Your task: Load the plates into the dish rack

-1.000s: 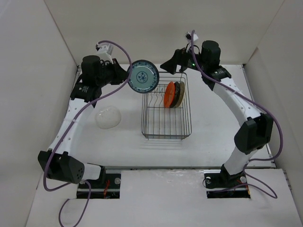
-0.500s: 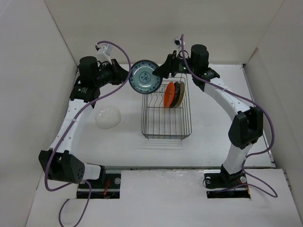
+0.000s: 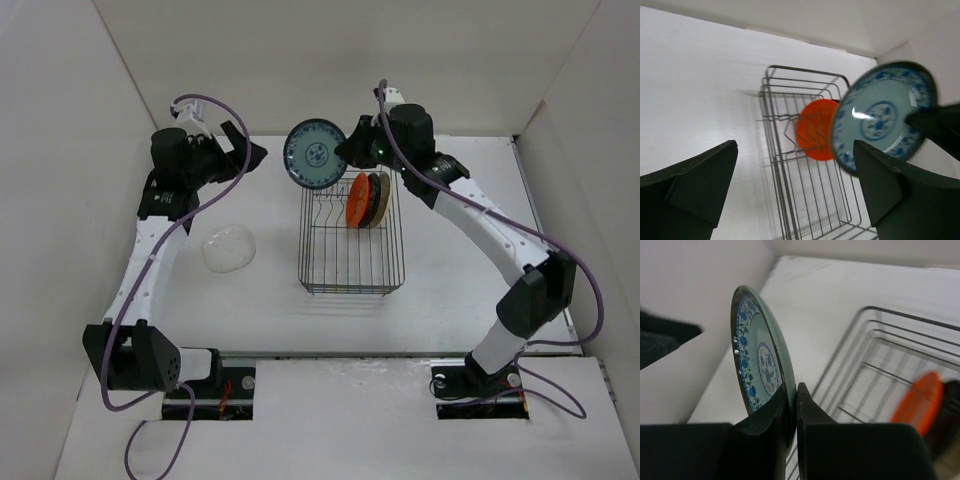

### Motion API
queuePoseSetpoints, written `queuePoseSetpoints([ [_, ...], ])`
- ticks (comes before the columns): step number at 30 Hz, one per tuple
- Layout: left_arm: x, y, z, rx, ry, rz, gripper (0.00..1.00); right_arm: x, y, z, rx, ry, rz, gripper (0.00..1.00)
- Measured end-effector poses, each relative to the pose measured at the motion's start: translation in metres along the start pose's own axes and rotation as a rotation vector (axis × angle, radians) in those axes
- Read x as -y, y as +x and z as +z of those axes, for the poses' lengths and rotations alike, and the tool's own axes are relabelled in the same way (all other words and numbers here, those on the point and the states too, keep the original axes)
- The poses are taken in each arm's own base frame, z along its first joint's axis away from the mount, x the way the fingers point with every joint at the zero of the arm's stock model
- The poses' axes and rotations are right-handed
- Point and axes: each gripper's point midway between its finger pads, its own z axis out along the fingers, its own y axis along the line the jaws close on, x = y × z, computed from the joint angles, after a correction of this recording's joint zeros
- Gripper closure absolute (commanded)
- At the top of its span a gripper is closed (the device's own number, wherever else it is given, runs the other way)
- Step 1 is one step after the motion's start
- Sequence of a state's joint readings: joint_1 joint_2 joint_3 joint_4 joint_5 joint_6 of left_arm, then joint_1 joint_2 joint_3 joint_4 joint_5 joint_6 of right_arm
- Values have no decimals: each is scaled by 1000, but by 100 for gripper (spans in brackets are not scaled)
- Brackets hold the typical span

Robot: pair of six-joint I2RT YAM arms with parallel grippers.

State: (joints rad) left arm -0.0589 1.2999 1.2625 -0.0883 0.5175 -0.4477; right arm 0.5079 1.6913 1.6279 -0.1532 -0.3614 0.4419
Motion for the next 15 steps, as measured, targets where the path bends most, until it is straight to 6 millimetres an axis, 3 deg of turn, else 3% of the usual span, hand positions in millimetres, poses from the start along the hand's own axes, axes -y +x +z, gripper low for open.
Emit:
queuePoseSetpoints([
  [4,-35,-9,-8,69,-217,-47,0,16,-26,-24,119,418,-3,100],
  [7,-62,-12,-18,103,-385,-77,0,29,-31,-46,179,679,3,100],
  [10,-76,-18,-28,131,-490,-89,0,60,-16,-67,177,924,-11,100],
  [15,-84,-22,-34,153,-551,-92,0,110,27,-91,71,1241,-104,100],
])
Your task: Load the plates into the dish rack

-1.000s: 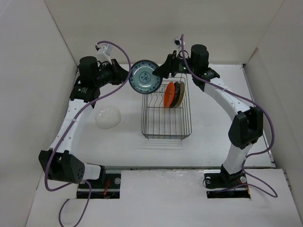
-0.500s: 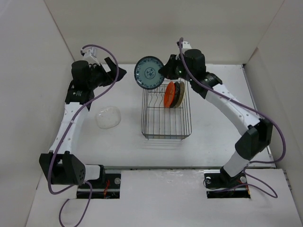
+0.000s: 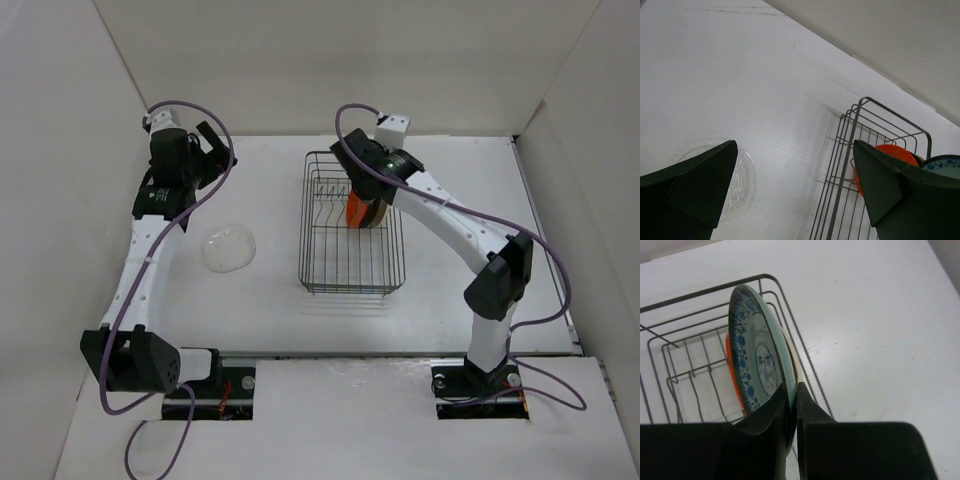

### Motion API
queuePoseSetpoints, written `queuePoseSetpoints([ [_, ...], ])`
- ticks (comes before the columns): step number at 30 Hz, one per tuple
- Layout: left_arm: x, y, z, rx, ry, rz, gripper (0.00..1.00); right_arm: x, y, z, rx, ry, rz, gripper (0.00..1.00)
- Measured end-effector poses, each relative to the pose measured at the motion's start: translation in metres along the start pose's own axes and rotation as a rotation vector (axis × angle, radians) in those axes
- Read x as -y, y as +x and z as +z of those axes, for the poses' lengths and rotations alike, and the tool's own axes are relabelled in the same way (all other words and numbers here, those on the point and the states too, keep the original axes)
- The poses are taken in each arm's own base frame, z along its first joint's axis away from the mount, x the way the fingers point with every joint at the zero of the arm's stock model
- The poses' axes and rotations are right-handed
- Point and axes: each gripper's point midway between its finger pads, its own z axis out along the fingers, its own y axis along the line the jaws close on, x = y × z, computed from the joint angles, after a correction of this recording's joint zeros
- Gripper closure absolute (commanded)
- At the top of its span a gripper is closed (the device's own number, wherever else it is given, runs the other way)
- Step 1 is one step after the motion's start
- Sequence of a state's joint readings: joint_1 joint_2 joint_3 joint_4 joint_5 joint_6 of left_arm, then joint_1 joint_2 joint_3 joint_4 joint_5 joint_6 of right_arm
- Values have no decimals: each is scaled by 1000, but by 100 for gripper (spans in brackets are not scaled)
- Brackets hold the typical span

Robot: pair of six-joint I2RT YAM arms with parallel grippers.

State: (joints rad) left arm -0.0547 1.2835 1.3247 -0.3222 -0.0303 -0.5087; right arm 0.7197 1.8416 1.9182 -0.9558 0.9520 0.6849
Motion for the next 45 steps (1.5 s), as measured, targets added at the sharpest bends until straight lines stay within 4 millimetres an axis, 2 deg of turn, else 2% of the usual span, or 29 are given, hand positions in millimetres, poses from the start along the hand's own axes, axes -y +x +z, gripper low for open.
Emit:
queuePoseSetpoints([
  [2,-3,2,1,-9,-14,0,0,-5,7,3,-3,29,-9,100],
  [7,-8,10,6,-38,-39,2,0,-13,10,-7,18,62,-63,100],
  [11,-10,10,5,-37,-50,2,0,-21,4,-15,38,53,-64,100],
  [15,-11,10,5,-35,-54,2,0,-29,1,-15,52,56,-61,100],
  [26,-12,10,5,-35,-56,2,0,-47,43,11,-5,85,-212,100],
  [30,-12,10,5,-34,-57,2,0,-53,50,14,-25,64,-242,99],
  [32,-12,9,5,-33,-59,2,0,-56,50,14,-28,50,-245,94],
  [33,-13,9,6,-31,-62,2,0,-59,51,15,-31,40,-244,71],
  [35,-14,9,6,-28,-69,3,0,-65,53,16,-35,16,-241,52],
  [36,-15,8,6,-25,-74,3,0,-68,54,17,-36,7,-242,37],
  [40,-24,6,8,-11,-128,-2,0,-74,60,19,-48,-23,-265,24],
  [42,-32,7,11,-11,-176,-7,0,-76,61,19,-49,-31,-271,24],
  [44,-41,9,17,-15,-226,-15,0,-76,58,18,-44,-37,-272,18],
  [45,-46,11,19,-20,-251,-20,0,-75,56,17,-41,-39,-274,18],
])
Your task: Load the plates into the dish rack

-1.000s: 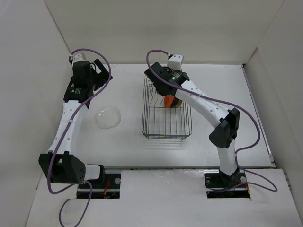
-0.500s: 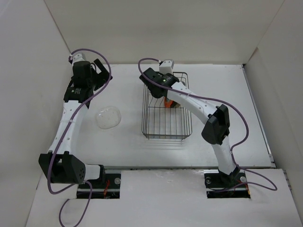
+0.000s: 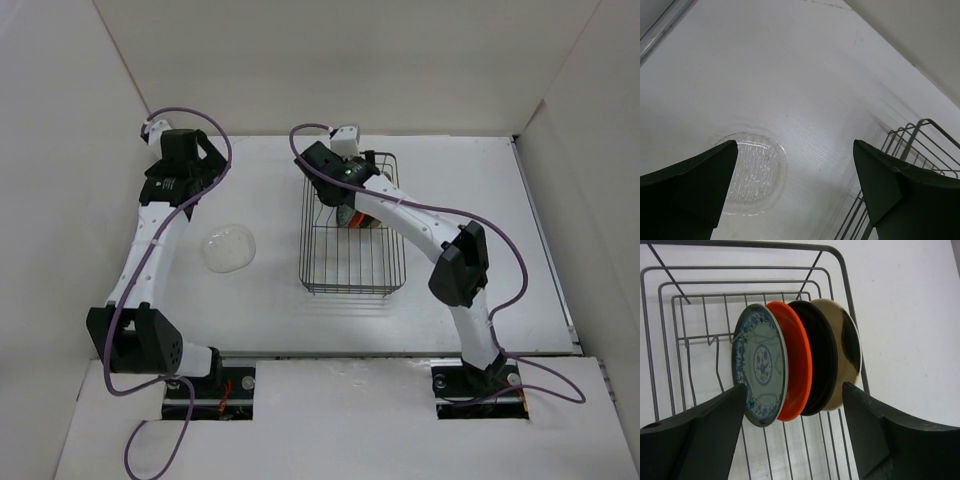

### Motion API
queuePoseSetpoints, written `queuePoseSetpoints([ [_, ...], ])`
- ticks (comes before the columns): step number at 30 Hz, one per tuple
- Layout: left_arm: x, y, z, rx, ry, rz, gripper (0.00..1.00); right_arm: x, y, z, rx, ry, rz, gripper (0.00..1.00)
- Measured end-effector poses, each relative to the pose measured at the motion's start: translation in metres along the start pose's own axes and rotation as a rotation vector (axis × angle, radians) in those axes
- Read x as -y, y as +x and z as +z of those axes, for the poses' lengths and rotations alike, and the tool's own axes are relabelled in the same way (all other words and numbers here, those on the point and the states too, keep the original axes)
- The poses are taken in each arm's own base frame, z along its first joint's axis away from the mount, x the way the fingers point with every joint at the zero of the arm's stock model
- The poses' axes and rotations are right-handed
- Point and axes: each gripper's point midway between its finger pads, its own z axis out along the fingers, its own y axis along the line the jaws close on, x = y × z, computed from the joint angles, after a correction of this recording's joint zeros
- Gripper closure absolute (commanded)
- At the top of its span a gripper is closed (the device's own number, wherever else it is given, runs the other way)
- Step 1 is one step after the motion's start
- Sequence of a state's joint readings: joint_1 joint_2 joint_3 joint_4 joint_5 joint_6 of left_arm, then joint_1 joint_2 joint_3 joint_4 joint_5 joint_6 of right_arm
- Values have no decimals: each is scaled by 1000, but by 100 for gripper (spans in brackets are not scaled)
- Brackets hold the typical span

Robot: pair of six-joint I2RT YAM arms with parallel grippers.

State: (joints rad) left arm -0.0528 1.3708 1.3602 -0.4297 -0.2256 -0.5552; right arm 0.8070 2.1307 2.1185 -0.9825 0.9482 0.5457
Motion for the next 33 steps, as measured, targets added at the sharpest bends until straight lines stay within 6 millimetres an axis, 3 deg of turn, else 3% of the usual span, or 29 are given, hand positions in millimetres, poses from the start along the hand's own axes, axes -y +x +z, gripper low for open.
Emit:
queuePoseSetpoints([
  [5,-35,8,1,-7,-90,-58,0,19,-26,-22,46,-39,27,8],
  [9,-79,25,-17,-17,-151,-161,0,44,-55,-63,118,-166,82,0],
  [12,-100,50,-28,-54,-166,-235,0,58,-71,-96,179,-307,114,0],
  [17,-106,100,-35,-169,-133,-296,2,63,-92,-134,268,-496,120,0],
  [20,-115,135,-32,-250,-143,-319,9,51,-88,-139,278,-573,84,0],
  [25,-133,183,-19,-371,-203,-332,21,24,-58,-134,231,-678,-3,0],
  [28,-138,196,-10,-408,-233,-333,27,16,-45,-132,207,-710,-38,0],
  [33,-140,199,0,-402,-242,-349,41,19,-47,-139,230,-738,-31,0],
])
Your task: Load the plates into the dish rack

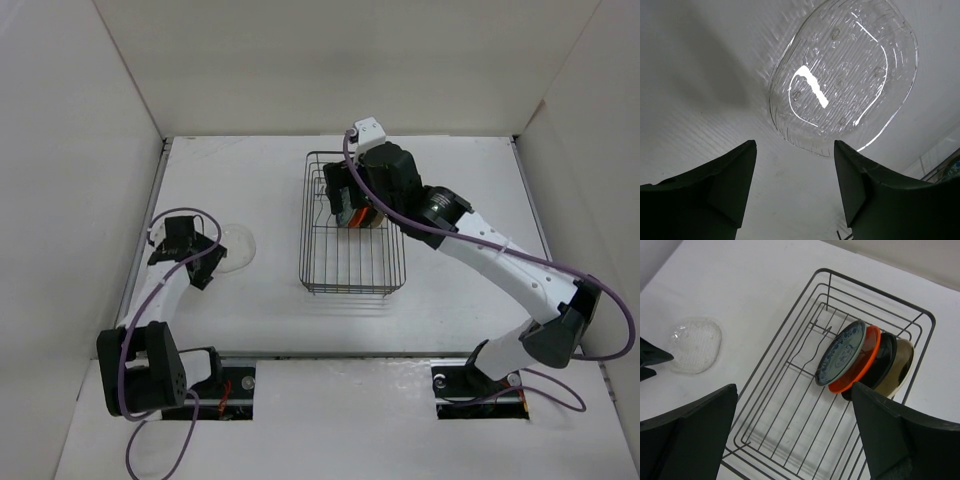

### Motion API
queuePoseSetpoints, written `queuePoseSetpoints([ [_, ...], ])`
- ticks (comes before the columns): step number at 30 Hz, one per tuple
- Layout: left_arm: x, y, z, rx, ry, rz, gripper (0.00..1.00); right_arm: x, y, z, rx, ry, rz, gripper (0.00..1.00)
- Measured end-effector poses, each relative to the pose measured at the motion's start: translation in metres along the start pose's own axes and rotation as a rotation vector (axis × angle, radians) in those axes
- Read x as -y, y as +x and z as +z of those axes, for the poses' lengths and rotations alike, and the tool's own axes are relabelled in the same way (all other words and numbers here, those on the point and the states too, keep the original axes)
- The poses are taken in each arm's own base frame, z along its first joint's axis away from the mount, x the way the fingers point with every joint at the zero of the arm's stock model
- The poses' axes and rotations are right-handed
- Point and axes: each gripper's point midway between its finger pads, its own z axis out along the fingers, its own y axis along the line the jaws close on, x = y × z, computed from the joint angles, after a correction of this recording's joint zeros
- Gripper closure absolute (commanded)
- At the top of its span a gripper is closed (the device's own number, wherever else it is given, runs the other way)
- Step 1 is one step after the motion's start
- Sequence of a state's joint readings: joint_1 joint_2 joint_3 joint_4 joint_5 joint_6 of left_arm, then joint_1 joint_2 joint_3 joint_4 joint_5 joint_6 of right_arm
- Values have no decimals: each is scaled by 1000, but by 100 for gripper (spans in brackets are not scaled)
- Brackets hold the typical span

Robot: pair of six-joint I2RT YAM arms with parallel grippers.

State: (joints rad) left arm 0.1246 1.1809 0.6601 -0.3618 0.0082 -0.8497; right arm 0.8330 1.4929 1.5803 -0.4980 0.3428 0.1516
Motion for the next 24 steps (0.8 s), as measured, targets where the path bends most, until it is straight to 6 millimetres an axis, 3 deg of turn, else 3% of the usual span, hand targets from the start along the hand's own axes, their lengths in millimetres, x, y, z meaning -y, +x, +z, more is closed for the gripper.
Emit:
queuePoseSetpoints([
  [9,-9,2,24,-3,-46,-16,43,-1,-17,-10,60,-22,16,0],
  [10,-10,3,26,-7,-52,-18,50,-1,-17,-10,61,-22,14,0],
  [17,-17,4,33,-7,-74,-43,76,-1,-16,-9,58,-22,5,0],
  [24,-20,1,39,-2,-91,-67,87,0,-17,-11,64,-23,7,0],
])
